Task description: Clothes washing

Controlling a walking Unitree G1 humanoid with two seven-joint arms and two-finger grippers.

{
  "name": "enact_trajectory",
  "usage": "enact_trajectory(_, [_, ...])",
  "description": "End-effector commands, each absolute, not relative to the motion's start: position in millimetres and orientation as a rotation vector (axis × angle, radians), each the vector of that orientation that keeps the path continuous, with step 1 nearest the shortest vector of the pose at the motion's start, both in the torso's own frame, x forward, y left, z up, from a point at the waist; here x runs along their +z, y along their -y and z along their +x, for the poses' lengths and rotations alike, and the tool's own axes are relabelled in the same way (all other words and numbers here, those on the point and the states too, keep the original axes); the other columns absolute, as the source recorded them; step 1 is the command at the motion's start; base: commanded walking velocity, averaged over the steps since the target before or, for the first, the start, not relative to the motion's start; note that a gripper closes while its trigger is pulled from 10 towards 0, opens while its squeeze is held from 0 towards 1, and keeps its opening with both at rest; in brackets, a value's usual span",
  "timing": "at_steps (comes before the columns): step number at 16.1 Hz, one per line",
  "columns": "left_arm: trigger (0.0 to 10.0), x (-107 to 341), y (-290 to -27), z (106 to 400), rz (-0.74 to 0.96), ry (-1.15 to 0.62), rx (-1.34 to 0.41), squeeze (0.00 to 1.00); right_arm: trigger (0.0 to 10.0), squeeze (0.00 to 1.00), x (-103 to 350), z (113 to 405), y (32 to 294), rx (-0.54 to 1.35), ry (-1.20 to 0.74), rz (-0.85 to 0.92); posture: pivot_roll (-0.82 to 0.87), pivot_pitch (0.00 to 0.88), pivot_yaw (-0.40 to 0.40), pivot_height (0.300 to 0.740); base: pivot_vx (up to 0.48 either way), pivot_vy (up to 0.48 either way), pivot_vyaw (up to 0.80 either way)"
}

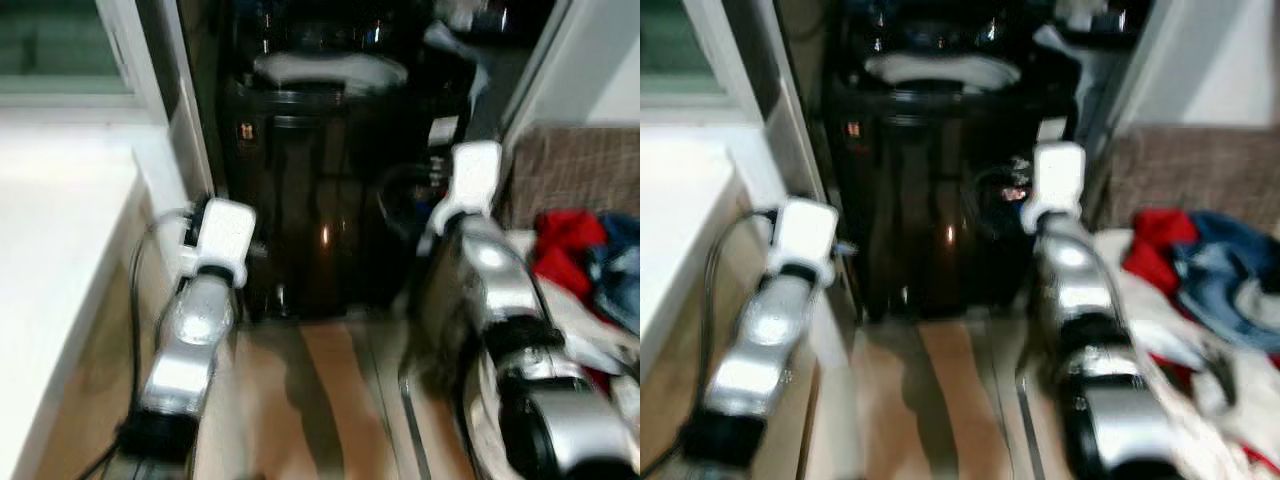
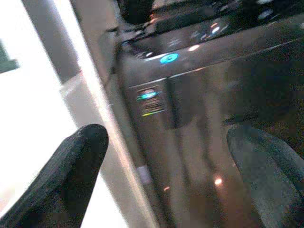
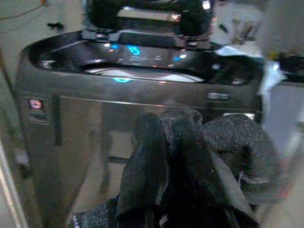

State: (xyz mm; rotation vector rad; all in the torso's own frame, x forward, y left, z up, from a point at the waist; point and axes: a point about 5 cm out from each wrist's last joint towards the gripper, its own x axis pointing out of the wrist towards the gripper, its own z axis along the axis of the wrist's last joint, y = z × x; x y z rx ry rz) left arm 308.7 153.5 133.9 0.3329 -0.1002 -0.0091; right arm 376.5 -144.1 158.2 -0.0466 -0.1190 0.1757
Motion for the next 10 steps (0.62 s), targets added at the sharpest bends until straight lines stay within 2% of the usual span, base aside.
enact_trajectory(1, [10.0, 139, -147, 310, 0.313, 0.121, -0.023, 0.0, 0.0, 0.0, 160, 376, 156, 0.148, 0.129, -0.048, 0.02, 0.0, -0.022, 0.74, 0.48, 0.0, 0.0])
enact_trajectory(8, [10.0, 145, -142, 312, 0.325, 0.154, -0.05, 0.0, 0.0, 0.0, 187, 383, 147, 0.184, 0.21, -0.043, 0.03, 0.0, -0.027, 0.74, 0.48, 0.0, 0.0])
enact_trajectory(10, [10.0, 155, -135, 311, 0.346, 0.21, -0.097, 0.0, 0.0, 0.0, 217, 390, 153, 0.158, 0.293, -0.048, 0.03, 0.0, -0.025, 0.74, 0.48, 0.0, 0.0])
